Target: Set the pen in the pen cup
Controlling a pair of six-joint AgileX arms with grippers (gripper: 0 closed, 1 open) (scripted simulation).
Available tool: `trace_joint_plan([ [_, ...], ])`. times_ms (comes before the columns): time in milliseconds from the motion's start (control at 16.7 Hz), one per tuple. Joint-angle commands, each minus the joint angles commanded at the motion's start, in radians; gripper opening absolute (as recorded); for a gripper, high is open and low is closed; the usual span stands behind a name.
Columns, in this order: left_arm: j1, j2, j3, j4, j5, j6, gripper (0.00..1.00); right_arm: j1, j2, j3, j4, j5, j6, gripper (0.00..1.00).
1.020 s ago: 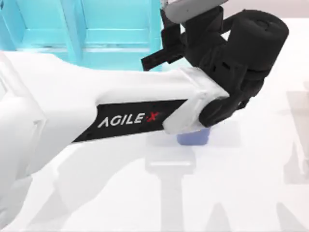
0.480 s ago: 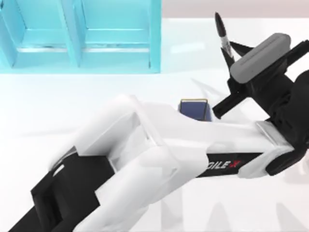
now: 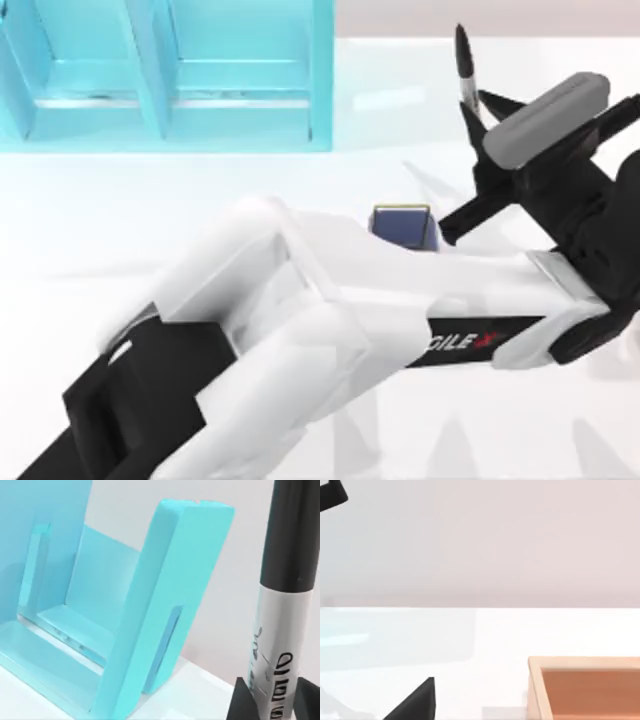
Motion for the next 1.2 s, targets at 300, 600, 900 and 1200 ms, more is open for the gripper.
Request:
trace_joint_plan([
  [300,0.002,-0.106,-0.11,-0.199,-0.02,-0.012,0.0,0.0,0.0,0.0,0.0,0.0,0.0,1.0],
  [600,0.004,-0.114,-0.119,-0.211,-0.021,-0.012,0.0,0.0,0.0,0.0,0.0,0.0,0.0,1.0],
  [900,0.004,-0.114,-0.119,-0.211,-0.021,-0.012,0.38,0.0,0.0,0.0,0.0,0.0,0.0,1.0],
  [1200,0.004,-0.114,-0.119,-0.211,-0.021,-0.012,0.75,0.0,0.0,0.0,0.0,0.0,0.0,1.0],
])
